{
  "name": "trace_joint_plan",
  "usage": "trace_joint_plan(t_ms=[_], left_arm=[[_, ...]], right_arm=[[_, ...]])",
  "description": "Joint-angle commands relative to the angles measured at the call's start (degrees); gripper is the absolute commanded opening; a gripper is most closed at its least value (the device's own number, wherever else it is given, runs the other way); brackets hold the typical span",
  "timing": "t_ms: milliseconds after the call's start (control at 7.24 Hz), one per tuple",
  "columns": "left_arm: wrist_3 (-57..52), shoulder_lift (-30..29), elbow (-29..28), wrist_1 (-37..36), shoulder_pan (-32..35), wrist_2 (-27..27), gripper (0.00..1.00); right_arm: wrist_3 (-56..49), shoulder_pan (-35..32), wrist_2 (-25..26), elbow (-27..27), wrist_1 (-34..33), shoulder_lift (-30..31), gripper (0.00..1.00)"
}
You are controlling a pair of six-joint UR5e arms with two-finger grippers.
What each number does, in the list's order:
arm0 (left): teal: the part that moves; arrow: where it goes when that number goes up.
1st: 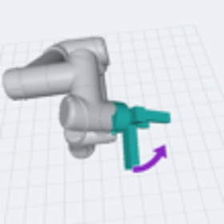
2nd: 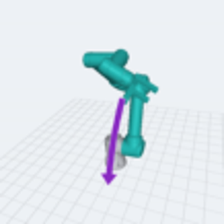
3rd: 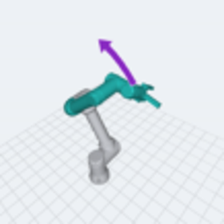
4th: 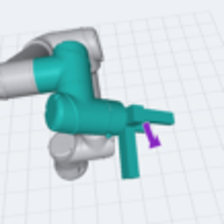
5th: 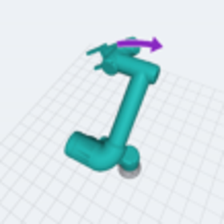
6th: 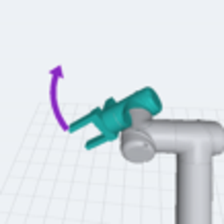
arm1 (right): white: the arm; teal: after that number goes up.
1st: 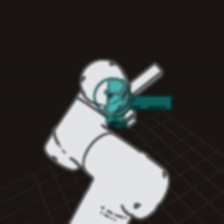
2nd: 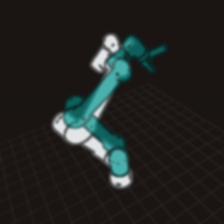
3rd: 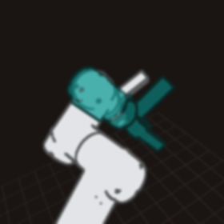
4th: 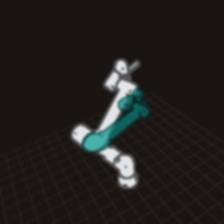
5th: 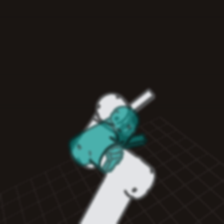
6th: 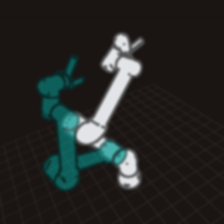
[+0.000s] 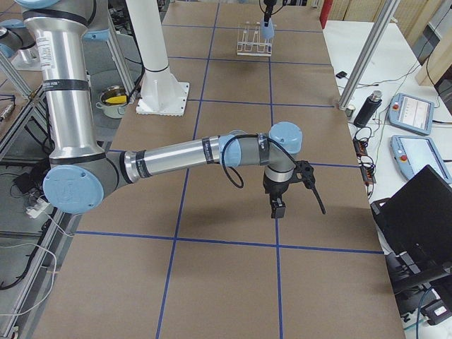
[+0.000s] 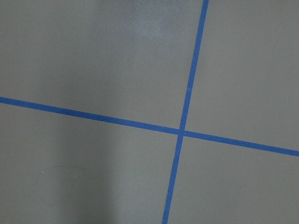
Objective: Hang cup on cup holder
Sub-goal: 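Open the left gripper to release the cup on the peg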
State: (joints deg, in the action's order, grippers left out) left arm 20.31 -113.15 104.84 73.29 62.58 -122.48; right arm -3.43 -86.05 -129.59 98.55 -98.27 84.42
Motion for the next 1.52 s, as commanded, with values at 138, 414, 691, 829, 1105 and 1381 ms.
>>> trace_joint_plan(t_ms=[138, 414, 691, 829, 1105, 1381], left_arm=[[0.16, -0.06, -2.79, 1.67, -2.19, -0.04, 0.0], [-0.01, 0.03, -3.32, 1.76, -2.2, -0.04, 0.45], [0.17, 0.91, -1.84, 2.47, -1.85, 2.4, 0.98], [0.17, 0.91, -0.27, 2.38, -1.33, 3.12, 0.98], [-0.01, 0.91, 3.6, 1.77, 1.83, 2.87, 0.99], [-3.32, 3.52, 5.45, 1.41, 6.91, 1.9, 0.99]], right_arm=[[0.0, 0.0, -0.22, 0.06, 0.01, 0.13, 1.0], [-0.09, 0.0, -1.18, 0.32, 0.27, 0.83, 1.0], [-0.09, 0.0, -3.2, 0.5, 0.54, 0.93, 1.0], [-0.09, 0.0, -3.73, 1.37, 0.45, 0.93, 1.0], [-0.18, 0.26, -3.74, 1.64, 0.36, 1.45, 1.0], [-0.87, 0.35, -3.39, 1.47, 0.89, 2.15, 1.0]])
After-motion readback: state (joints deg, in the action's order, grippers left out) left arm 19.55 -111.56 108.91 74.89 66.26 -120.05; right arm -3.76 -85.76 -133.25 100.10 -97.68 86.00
